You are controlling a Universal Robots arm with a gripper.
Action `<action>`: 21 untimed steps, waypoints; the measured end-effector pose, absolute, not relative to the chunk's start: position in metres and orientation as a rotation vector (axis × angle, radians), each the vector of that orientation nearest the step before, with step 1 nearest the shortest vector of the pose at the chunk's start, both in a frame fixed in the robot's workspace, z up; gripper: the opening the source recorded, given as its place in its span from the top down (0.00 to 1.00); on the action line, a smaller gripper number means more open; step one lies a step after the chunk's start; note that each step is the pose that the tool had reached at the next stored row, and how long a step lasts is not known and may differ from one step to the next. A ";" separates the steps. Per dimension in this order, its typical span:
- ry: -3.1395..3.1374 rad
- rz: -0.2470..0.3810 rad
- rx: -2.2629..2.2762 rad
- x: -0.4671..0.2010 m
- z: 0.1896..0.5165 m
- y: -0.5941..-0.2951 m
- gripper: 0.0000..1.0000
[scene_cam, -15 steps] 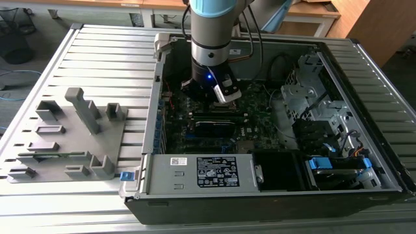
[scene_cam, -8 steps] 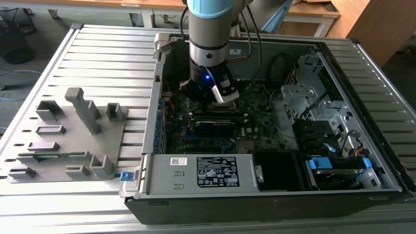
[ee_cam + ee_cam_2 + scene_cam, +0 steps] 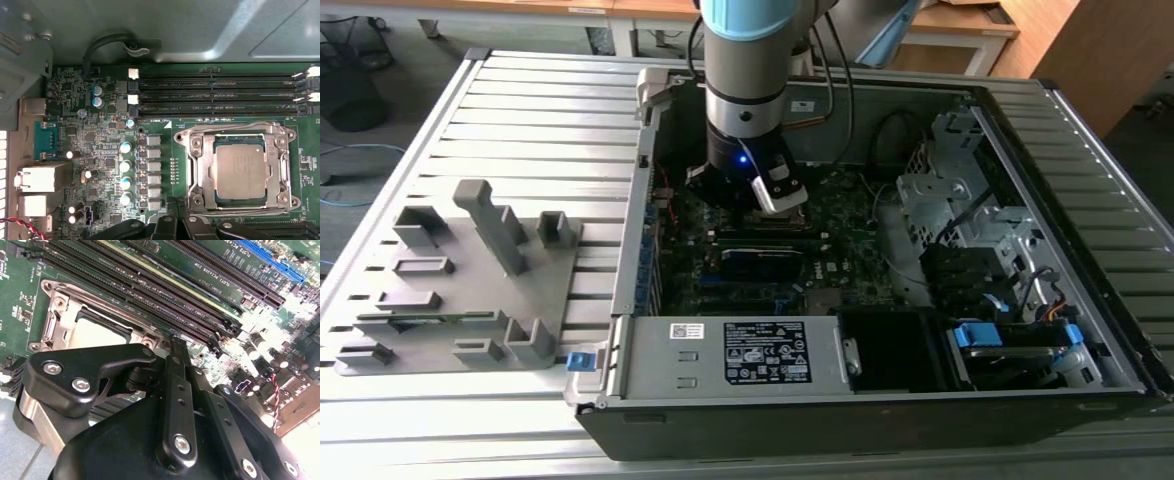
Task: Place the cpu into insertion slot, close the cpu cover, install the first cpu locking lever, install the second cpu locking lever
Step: 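Install the second cpu locking lever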
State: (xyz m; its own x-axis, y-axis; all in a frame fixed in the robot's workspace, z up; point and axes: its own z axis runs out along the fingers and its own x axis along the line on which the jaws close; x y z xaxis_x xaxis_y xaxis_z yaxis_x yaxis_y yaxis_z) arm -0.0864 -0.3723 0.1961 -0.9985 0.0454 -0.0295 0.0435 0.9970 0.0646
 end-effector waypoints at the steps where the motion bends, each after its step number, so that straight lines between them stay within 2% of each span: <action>1: 3.108 0.100 0.069 -0.087 0.196 -0.372 0.89; 11: 3.108 0.102 0.069 -0.087 0.195 -0.372 0.89; 21: 3.108 0.102 0.069 -0.087 0.213 -0.372 0.89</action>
State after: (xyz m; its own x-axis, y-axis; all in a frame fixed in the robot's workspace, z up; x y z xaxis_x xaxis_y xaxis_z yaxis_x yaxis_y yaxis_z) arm -0.0874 -0.3723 0.2127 -0.9985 0.0454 -0.0297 0.0434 0.9969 0.0659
